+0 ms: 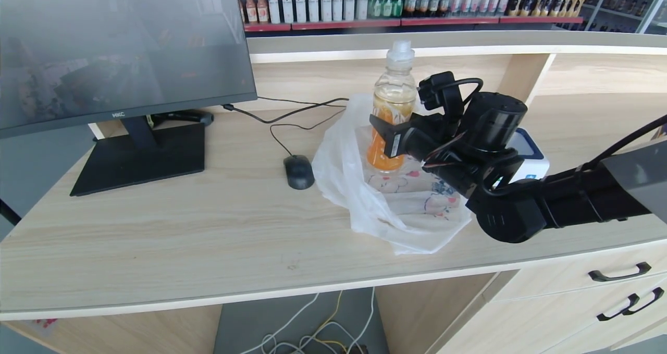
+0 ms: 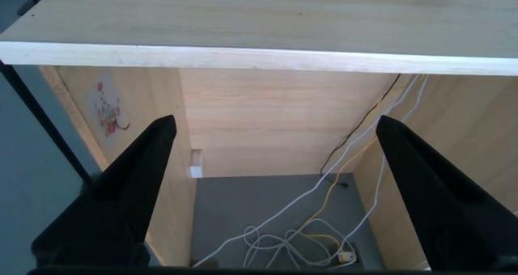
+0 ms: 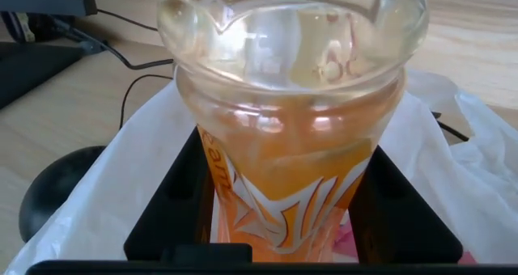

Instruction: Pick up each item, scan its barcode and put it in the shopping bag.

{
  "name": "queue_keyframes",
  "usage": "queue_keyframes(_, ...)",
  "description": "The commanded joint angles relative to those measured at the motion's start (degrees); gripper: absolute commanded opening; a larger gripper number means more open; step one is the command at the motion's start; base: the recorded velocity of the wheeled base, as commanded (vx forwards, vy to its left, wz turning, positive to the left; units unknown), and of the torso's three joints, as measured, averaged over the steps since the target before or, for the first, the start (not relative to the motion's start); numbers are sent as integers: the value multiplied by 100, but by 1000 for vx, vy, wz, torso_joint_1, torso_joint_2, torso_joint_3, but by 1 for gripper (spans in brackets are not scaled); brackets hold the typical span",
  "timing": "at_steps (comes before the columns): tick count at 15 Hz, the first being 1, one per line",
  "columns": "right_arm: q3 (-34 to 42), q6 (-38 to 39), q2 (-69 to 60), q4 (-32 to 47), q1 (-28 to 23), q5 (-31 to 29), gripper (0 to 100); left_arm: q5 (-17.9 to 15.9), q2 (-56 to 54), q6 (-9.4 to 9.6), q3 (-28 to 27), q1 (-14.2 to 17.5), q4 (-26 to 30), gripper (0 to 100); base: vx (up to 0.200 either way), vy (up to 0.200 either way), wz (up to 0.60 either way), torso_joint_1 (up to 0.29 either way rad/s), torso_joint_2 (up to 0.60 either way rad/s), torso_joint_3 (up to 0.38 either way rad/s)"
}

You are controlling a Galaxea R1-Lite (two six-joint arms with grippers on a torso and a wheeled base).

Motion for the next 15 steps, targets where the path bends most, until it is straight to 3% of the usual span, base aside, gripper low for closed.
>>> queue_keyframes(1, 1, -4, 47, 5, 3, 4, 0, 0, 0, -2, 0, -5, 4, 100, 0, 0, 0, 0, 0, 0)
queue_keyframes(11, 1, -4, 47, 5, 3, 4, 0, 0, 0, -2, 0, 4, -5, 100, 0, 0, 0, 0, 0, 0)
queue_keyframes(12, 1, -4, 38, -4, 3, 4, 100, 0, 0, -2, 0, -5, -5, 100, 0, 0, 0, 0, 0, 0)
queue_keyframes(15, 53, -13, 20, -241, -23, 13, 100, 0, 0, -2, 0, 4, -5, 100, 0, 0, 0, 0, 0, 0)
